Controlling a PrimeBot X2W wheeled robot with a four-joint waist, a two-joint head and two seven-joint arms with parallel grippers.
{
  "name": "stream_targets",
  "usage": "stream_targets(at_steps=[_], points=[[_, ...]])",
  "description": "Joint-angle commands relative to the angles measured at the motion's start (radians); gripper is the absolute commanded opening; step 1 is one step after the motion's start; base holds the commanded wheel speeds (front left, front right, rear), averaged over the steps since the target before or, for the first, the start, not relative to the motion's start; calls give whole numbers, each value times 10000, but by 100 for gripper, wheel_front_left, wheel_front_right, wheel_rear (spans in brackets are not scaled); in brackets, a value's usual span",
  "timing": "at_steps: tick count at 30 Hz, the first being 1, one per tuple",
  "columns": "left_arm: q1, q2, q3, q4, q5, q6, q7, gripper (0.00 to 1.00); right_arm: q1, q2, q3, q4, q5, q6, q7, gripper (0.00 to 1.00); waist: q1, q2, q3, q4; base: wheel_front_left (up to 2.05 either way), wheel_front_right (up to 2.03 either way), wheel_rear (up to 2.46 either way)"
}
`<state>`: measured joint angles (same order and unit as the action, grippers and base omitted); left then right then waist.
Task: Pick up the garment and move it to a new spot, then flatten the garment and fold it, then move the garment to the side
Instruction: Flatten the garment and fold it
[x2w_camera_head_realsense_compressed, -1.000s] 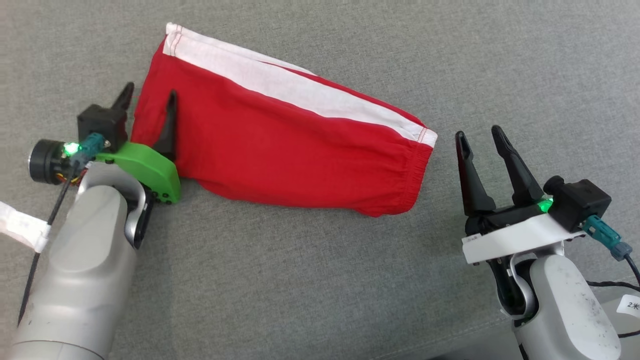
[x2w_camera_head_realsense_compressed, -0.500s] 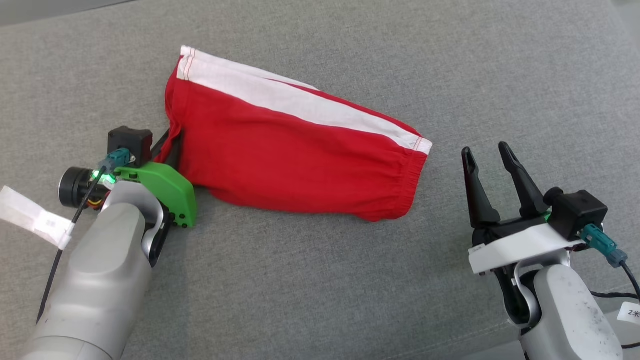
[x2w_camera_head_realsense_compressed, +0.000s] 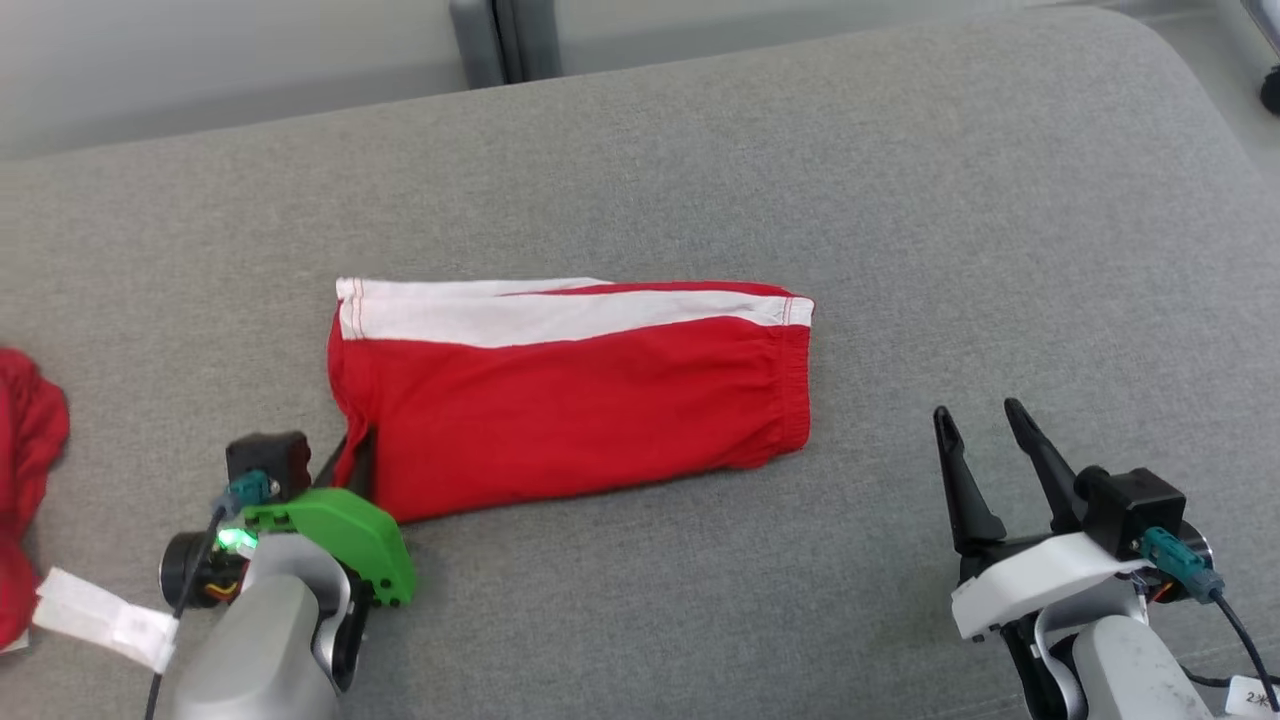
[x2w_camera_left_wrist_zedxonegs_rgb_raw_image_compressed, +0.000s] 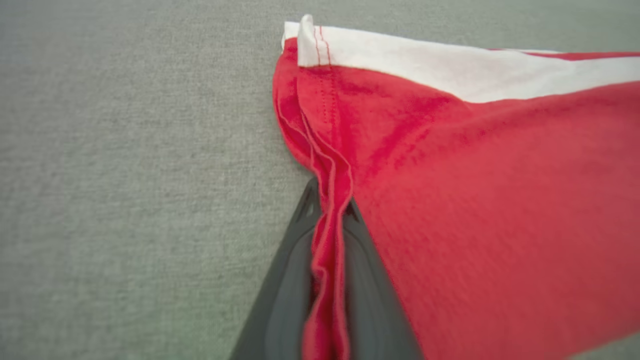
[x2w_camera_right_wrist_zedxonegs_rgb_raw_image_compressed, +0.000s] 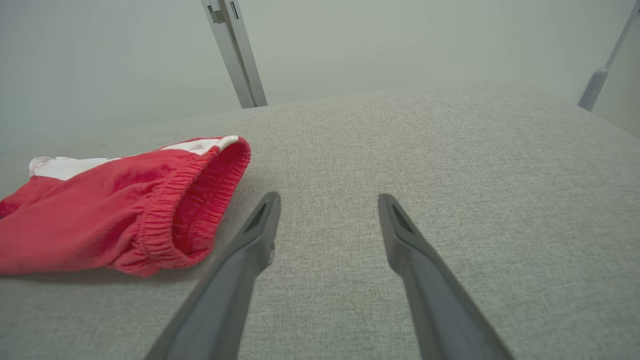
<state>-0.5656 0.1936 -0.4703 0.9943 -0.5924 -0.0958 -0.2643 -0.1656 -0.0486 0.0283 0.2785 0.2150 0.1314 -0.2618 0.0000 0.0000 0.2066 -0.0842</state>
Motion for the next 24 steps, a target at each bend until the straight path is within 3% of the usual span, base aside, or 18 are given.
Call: stream_targets(at_steps=[1,9,10,11,12,17,24], points=[[501,-69,102,-133,112,109,9,0,209,-37,-33,88,-71,-14,-47,100,0,0,-662,586,0,0,0],[2225,-449,910,-1196,415,487,11,0,368,-34,367,433,-265,-13,-47,100,0,0,-972,1200,0,0,0],[2360,-473,991,-1321,512,541,11,8,270,-33,518,463,-222,-14,-47,100,0,0,-960,1275,0,0,0],[2444,-491,1071,-1415,578,566,11,46,183,-34,645,496,-149,-13,-47,100,0,0,-945,1341,0,0,0],[2546,-528,1156,-1556,691,577,9,100,48,-36,829,534,-100,-13,-47,100,0,0,-922,1419,0,0,0],[2745,-722,1428,-2167,1201,527,7,100,-595,-42,1603,1093,258,-13,-49,100,0,0,-801,1813,0,0,0],[2898,-920,1958,-2966,1918,274,7,100,-1631,-42,1904,3199,508,-13,-47,100,0,0,-595,2453,0,0,0]])
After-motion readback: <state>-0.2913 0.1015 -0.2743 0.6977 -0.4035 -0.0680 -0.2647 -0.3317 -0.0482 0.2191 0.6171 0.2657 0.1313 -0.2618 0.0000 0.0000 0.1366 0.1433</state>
